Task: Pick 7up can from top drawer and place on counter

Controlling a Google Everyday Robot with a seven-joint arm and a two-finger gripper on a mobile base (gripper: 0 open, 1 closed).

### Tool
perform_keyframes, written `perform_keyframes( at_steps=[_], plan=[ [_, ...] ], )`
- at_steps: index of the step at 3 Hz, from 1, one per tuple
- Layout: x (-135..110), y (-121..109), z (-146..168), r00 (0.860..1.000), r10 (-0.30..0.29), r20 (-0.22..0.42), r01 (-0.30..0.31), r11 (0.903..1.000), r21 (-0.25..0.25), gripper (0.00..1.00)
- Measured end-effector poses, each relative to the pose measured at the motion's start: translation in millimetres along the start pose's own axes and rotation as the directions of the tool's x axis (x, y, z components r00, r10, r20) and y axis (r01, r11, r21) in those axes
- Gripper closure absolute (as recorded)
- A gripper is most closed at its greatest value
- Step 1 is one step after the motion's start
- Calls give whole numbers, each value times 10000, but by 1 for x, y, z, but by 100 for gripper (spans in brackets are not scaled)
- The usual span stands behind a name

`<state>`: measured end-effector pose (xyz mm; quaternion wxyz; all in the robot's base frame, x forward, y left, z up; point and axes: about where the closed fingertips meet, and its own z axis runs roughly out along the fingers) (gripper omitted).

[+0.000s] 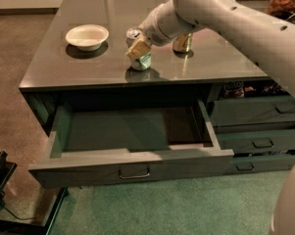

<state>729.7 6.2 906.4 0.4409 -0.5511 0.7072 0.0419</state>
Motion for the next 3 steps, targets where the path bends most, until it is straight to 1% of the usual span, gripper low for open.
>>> perform_keyframes(
  at_steps=[1,3],
  plan=[
    [0,-3,-2,9999,123,-35,-123,9999,21,91],
    [0,-3,-2,9999,123,-35,-123,9999,19,44]
  ],
)
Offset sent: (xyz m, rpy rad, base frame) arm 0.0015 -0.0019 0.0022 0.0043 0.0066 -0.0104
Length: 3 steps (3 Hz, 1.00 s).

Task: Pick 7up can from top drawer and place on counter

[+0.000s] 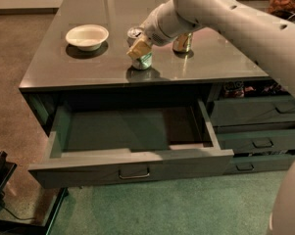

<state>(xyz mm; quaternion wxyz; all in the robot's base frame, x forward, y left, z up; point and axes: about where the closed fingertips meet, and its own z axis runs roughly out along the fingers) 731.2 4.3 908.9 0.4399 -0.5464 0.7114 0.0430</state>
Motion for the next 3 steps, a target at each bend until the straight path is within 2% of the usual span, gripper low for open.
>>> perform_keyframes(
  at_steps=[2,3],
  plan=[
    [0,0,0,10000,-1,0,1,10000,-3,0],
    [0,0,0,10000,-1,0,1,10000,-3,0]
  ],
)
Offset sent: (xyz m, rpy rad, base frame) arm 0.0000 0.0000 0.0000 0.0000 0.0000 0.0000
